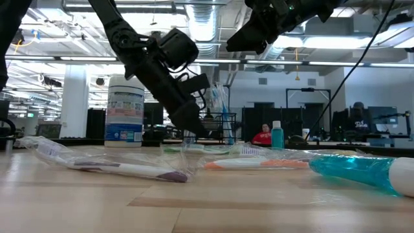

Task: Pick & Place toothbrushing station
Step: Put the top green toothbrush into the black wire organizer

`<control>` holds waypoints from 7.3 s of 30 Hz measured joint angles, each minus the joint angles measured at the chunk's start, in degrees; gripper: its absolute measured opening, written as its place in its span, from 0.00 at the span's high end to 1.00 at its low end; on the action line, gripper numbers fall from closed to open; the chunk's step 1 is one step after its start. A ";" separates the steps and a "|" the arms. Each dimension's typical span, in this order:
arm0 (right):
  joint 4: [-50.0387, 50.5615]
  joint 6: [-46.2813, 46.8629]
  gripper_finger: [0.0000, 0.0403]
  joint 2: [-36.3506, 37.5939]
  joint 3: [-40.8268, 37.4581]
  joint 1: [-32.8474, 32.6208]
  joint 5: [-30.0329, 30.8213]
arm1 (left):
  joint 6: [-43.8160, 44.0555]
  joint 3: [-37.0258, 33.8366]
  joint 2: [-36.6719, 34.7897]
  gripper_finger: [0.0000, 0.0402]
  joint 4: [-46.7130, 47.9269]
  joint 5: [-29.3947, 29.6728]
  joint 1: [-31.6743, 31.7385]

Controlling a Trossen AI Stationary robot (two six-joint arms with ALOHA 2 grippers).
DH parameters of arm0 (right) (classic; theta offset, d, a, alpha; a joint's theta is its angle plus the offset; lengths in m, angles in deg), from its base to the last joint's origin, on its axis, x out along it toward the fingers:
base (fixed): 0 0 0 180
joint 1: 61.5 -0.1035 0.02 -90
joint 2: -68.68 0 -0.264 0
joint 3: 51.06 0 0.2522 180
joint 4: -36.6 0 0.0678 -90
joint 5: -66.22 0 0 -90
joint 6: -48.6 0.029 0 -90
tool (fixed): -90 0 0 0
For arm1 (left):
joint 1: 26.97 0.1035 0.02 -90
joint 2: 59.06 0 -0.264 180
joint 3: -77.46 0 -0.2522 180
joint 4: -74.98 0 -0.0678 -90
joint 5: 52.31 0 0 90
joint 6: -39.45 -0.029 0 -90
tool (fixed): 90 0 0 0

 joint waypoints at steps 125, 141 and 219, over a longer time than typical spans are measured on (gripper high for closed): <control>2.89 1.36 0.69 0.00 0.00 -0.37 -0.02 | 3.42 -0.15 -3.31 0.98 -3.48 -1.70 1.79; 2.84 1.51 0.69 0.00 0.00 -0.37 -0.02 | 4.86 -0.07 -15.34 0.98 -3.52 -1.73 1.79; -23.10 4.23 0.88 0.00 -0.02 2.58 -1.69 | 5.20 -15.15 -24.27 0.97 -43.59 -7.76 -3.06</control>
